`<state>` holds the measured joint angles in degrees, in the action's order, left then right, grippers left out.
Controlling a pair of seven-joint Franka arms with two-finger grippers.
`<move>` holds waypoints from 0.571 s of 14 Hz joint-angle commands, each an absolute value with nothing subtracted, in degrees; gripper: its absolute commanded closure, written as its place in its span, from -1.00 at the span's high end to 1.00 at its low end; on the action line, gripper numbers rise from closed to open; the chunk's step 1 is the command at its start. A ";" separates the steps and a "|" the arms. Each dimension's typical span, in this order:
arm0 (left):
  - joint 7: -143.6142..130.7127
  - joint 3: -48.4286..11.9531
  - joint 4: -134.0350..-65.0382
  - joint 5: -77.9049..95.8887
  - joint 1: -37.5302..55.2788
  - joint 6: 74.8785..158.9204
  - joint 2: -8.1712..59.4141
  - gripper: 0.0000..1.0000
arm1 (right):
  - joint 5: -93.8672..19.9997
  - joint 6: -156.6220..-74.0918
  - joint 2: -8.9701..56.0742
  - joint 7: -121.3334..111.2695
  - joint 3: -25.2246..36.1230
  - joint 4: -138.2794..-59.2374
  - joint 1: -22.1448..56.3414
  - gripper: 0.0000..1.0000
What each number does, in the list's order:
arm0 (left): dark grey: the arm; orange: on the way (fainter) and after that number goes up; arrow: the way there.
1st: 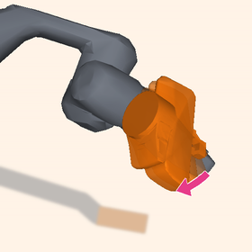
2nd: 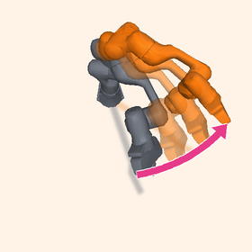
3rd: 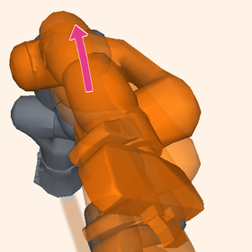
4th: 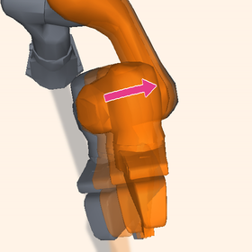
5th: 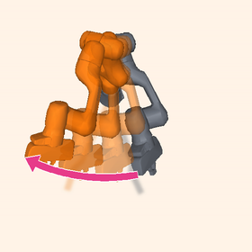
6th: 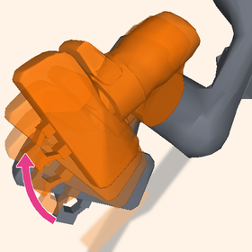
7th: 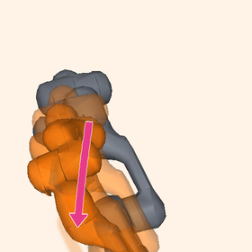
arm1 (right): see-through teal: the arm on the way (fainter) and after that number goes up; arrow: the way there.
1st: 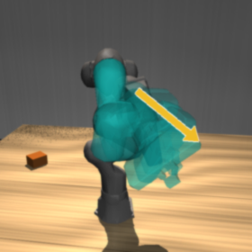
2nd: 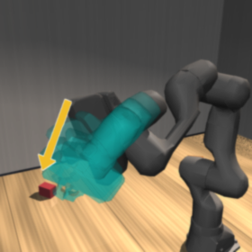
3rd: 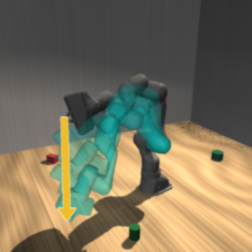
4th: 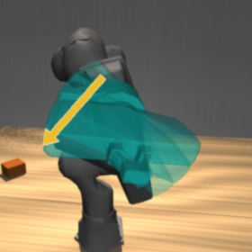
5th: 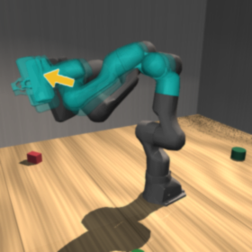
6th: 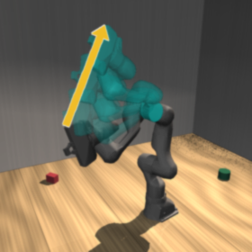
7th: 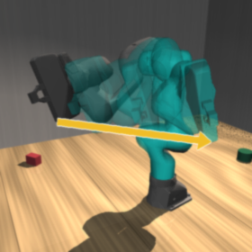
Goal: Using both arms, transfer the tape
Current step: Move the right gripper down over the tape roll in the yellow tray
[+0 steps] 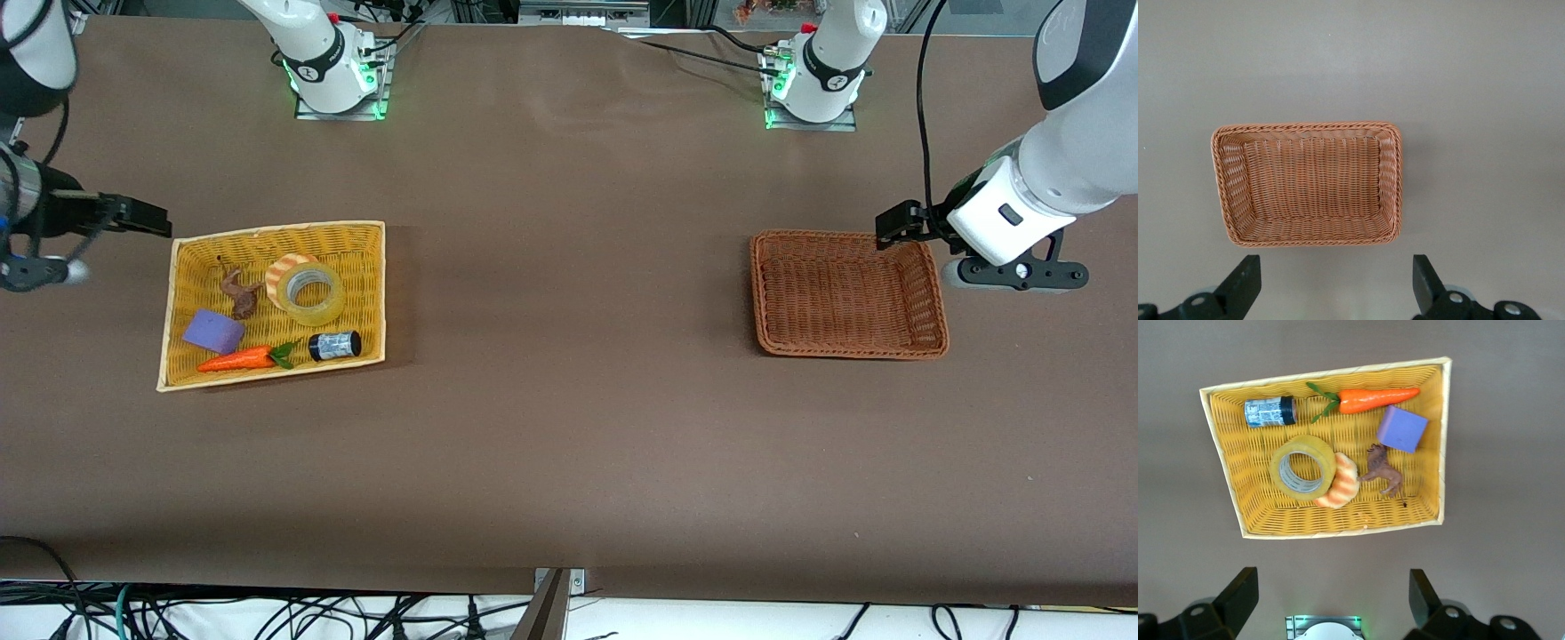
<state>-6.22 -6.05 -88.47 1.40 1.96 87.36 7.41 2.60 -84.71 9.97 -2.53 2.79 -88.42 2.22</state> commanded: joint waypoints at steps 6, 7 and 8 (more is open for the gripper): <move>-5.89 -6.59 -87.19 -0.44 1.58 86.66 8.00 1.00 | 3.08 -109.22 12.66 -2.46 2.72 -106.06 6.15 1.00; -5.89 -6.59 -87.19 -0.44 1.67 86.66 8.00 1.00 | 3.16 -111.68 12.66 -2.98 2.90 -108.35 6.15 1.00; -5.89 -6.59 -87.19 -0.44 1.58 86.57 8.00 1.00 | 3.34 -114.84 12.66 -3.08 2.99 -110.72 6.07 1.00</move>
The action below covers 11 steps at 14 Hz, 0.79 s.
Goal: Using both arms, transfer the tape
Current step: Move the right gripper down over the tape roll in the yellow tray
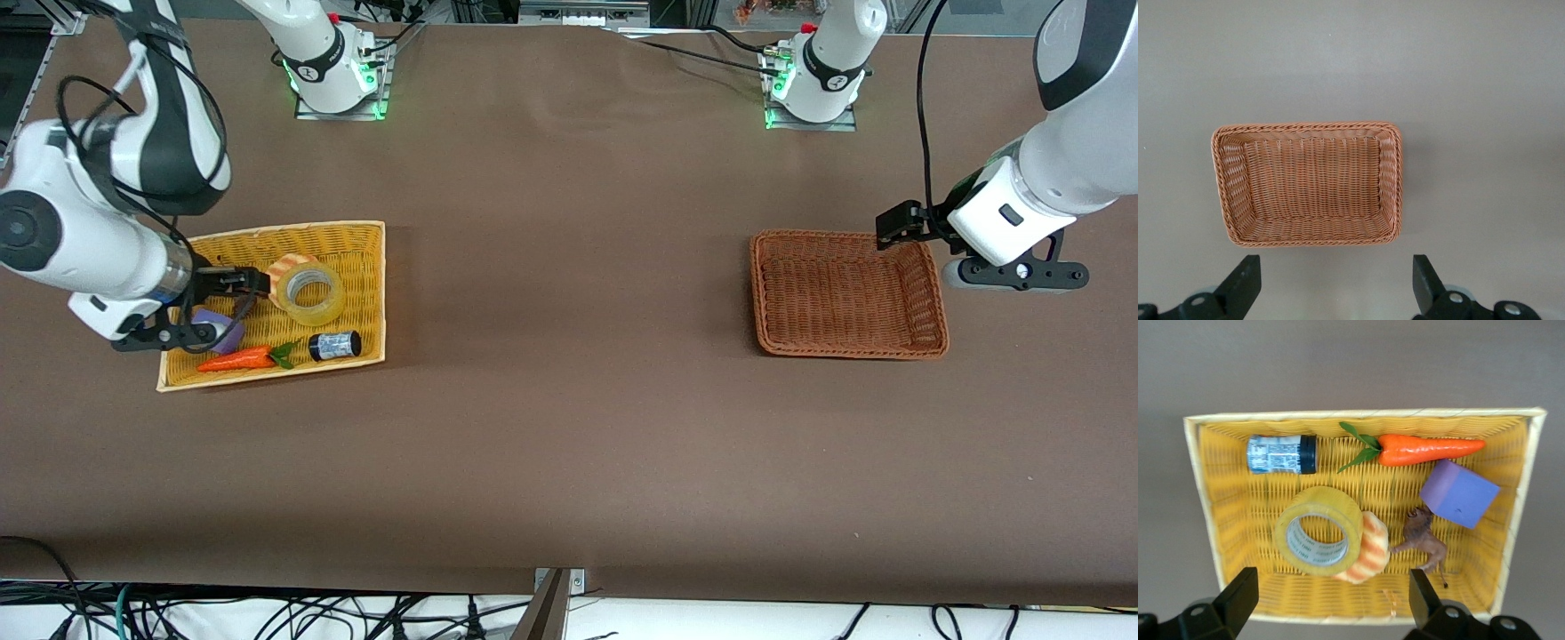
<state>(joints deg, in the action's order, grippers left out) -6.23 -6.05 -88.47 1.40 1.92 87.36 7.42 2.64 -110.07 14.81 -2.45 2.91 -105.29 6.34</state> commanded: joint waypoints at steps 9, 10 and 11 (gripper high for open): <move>-5.89 -6.59 -87.19 -0.44 1.67 86.48 8.00 1.00 | 3.87 -134.46 14.33 -7.38 3.34 -124.26 5.45 1.00; -5.89 -6.59 -87.19 -0.44 1.67 86.48 8.00 1.00 | 3.87 -136.13 14.41 -8.51 3.34 -125.32 5.45 1.00; -5.89 -6.59 -87.19 -0.44 1.67 86.48 8.00 1.00 | 3.87 -137.53 14.41 -9.05 3.51 -126.29 5.28 1.00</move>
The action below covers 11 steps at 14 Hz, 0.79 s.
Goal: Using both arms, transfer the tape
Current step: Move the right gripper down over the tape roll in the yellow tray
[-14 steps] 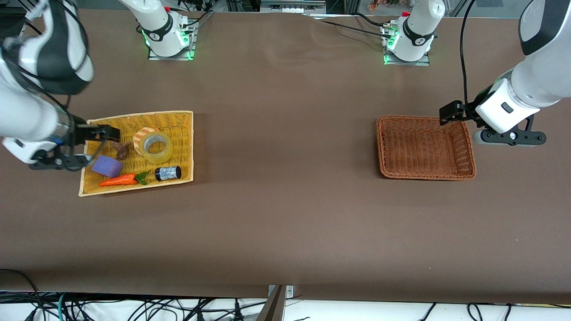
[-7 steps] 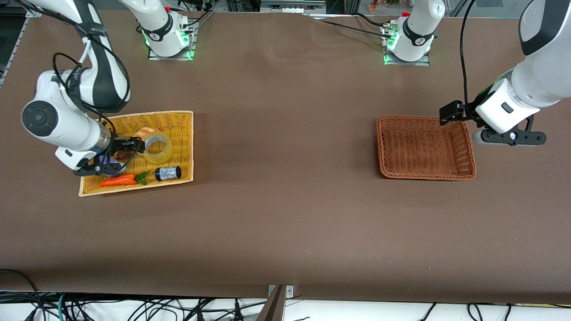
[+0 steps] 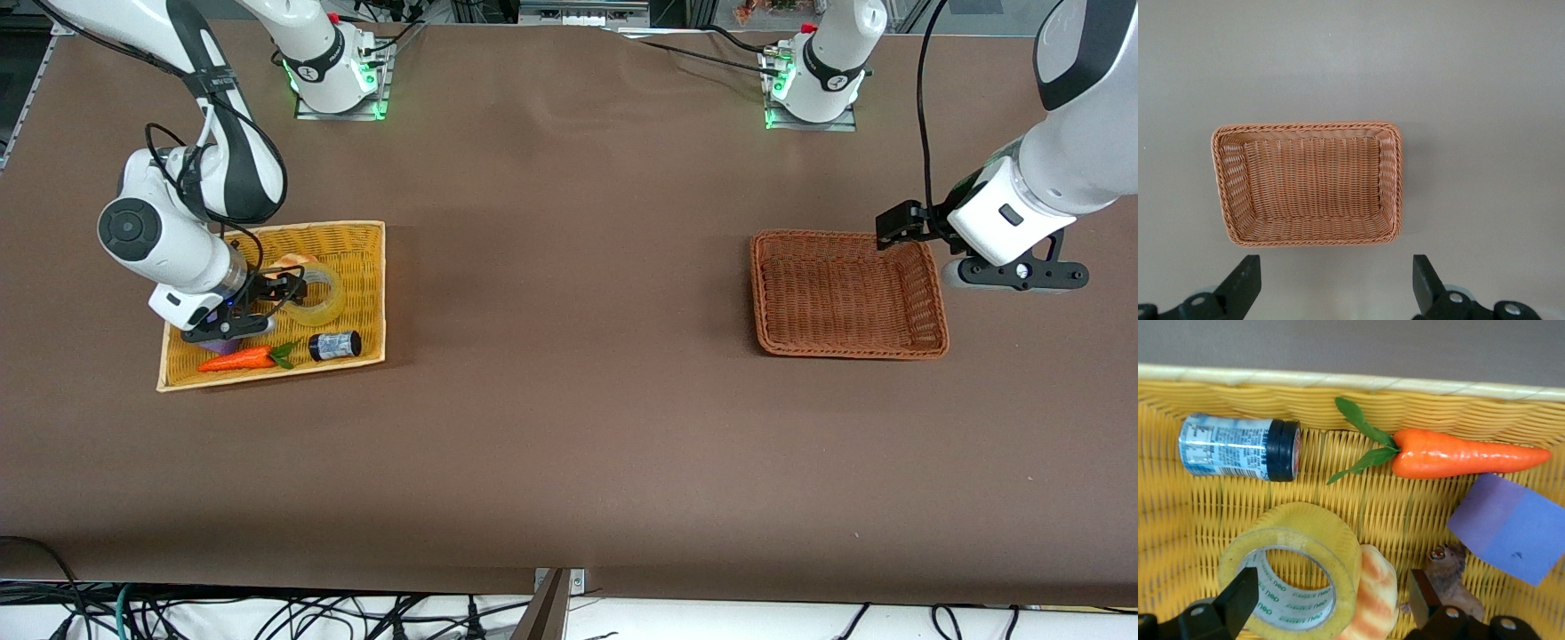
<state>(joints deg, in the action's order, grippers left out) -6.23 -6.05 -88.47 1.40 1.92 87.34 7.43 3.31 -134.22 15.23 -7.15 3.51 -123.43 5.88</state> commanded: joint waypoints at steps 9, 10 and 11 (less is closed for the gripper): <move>-5.98 -6.59 -87.19 -0.44 1.67 86.48 8.00 1.00 | 3.87 -145.45 16.52 -11.25 4.57 -129.90 5.27 1.00; -5.98 -6.59 -87.19 -0.44 1.67 86.48 8.00 1.00 | 3.87 -146.68 16.61 -11.25 4.57 -130.51 5.27 1.00; -5.98 -6.59 -87.19 -0.44 1.67 86.48 8.00 1.00 | 3.87 -147.30 16.87 -11.25 4.66 -130.87 5.27 1.00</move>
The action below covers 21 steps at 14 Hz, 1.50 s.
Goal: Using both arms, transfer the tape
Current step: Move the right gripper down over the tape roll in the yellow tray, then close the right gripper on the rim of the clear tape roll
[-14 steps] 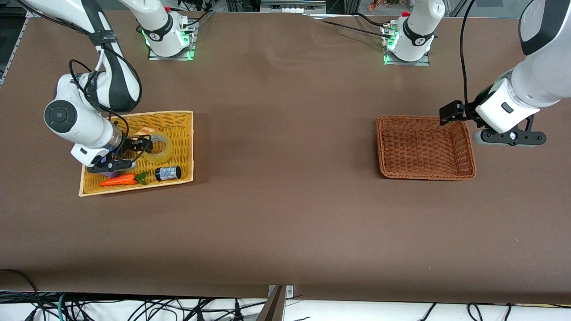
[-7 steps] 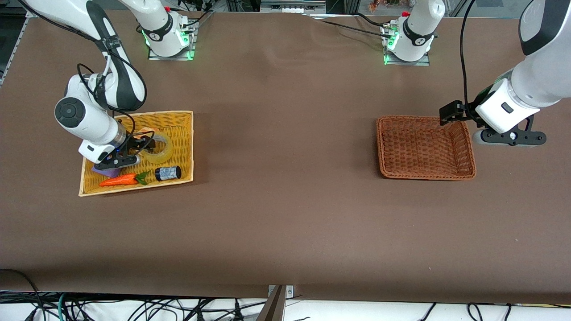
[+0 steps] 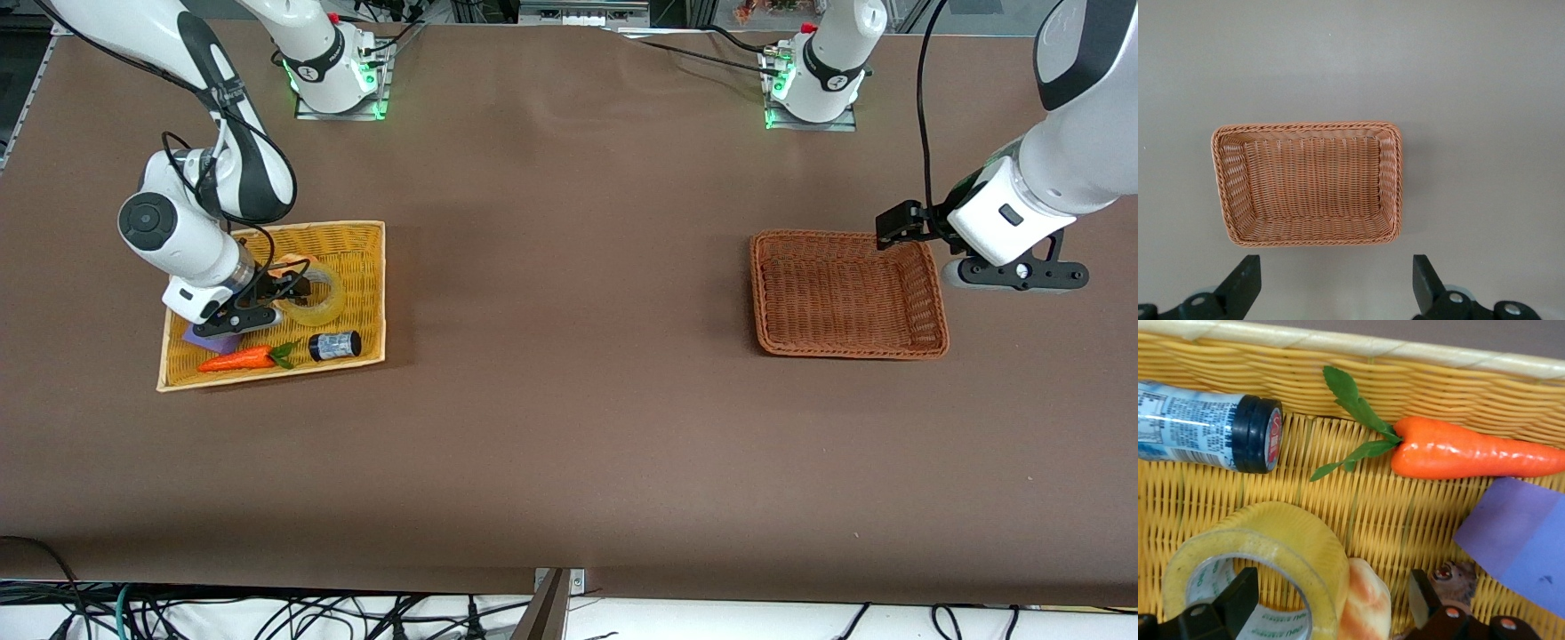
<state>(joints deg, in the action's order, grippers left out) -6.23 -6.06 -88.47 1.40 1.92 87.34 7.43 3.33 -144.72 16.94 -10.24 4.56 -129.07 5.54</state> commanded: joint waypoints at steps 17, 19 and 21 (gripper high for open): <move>-5.98 -6.59 -87.19 -0.44 1.58 86.48 8.35 1.00 | 3.87 -148.10 16.96 -11.25 4.57 -131.40 5.27 -1.00; -5.98 -6.59 -87.19 -0.44 1.58 86.48 8.35 1.00 | 3.87 -147.22 16.00 -11.08 4.48 -130.96 5.36 -1.00; -5.98 -6.59 -87.19 -0.44 1.58 86.48 8.35 1.00 | 3.52 -144.17 13.64 -10.64 4.05 -129.82 5.36 -1.00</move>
<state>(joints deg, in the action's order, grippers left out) -6.23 -6.06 -88.47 1.40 1.89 87.34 7.89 3.42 -147.20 17.15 -10.42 4.55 -130.13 5.53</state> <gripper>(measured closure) 0.000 0.780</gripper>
